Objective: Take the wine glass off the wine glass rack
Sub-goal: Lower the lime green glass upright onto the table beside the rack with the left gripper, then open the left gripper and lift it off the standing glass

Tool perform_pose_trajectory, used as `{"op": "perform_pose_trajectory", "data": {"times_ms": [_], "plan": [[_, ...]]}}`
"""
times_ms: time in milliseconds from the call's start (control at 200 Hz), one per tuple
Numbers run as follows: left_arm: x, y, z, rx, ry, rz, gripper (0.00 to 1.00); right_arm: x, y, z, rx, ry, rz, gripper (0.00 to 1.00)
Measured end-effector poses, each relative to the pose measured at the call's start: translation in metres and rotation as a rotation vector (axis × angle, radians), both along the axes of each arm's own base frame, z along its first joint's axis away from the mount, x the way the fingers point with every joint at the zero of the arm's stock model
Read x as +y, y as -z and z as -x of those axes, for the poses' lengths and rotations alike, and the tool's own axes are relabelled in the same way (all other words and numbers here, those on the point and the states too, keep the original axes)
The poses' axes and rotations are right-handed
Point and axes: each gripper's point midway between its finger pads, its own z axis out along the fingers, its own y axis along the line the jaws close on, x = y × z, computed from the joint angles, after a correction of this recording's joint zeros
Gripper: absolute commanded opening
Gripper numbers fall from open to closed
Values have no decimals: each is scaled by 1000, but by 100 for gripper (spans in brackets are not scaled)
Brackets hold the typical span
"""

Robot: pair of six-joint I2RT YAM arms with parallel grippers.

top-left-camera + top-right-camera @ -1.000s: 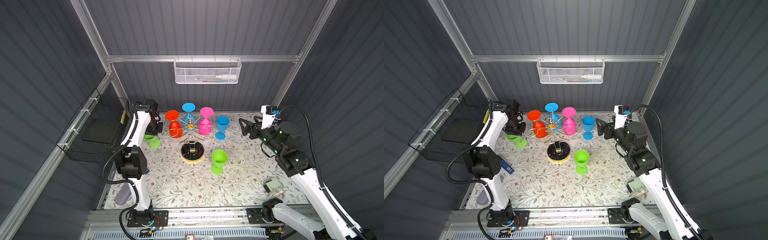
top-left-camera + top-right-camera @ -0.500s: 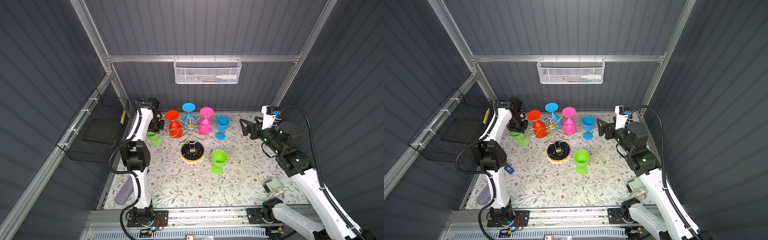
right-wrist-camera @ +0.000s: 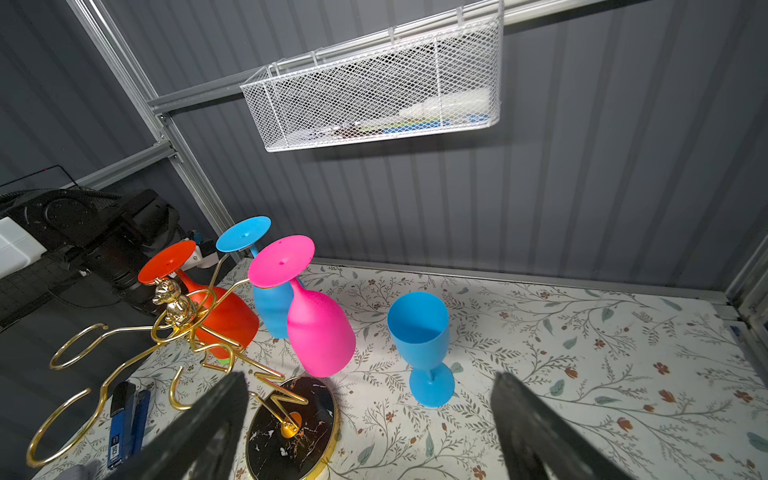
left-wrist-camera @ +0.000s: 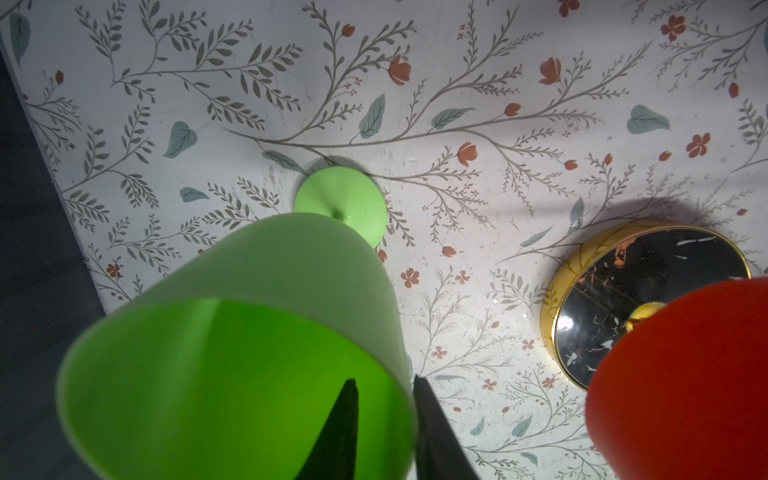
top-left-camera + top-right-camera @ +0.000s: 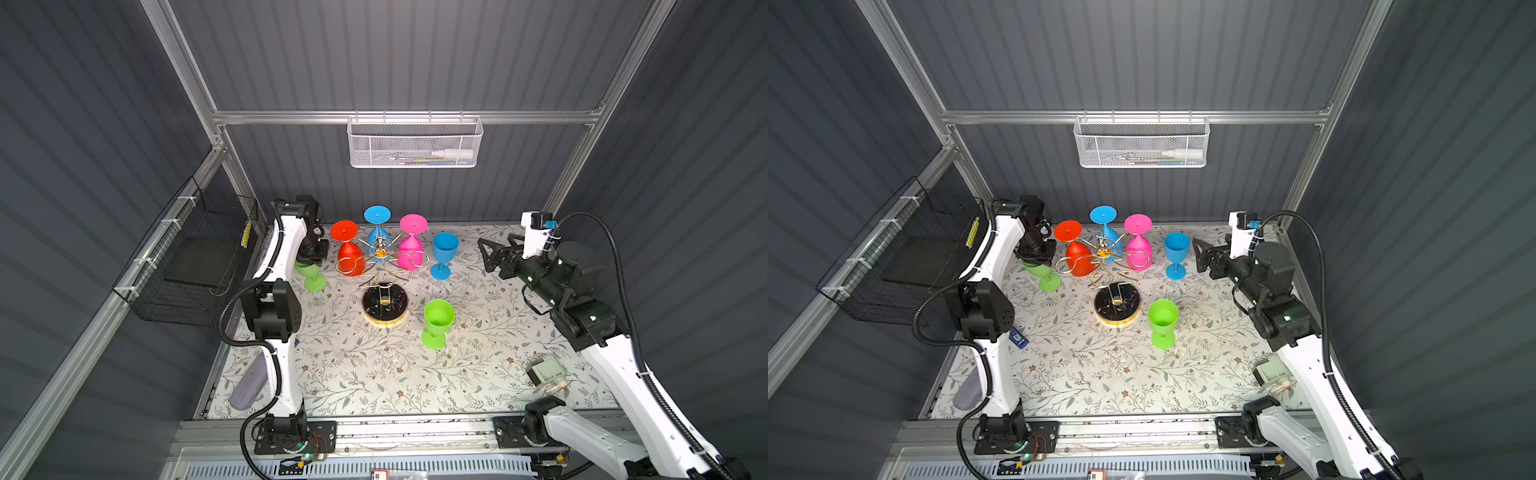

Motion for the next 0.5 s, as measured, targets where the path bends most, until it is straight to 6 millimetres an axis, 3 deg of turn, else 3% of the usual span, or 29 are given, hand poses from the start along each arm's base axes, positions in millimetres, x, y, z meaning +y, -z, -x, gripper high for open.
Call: {"op": "perform_pose_trajectory", "data": {"times_ms": [235,500], "plan": [[-4,-9,-5,-40,1,25,46,1,4,-3,15,-8,-6,93],[-8,-46,-2,-139,8,59,54,3,9,-6,34,-20,-11,93]]}}
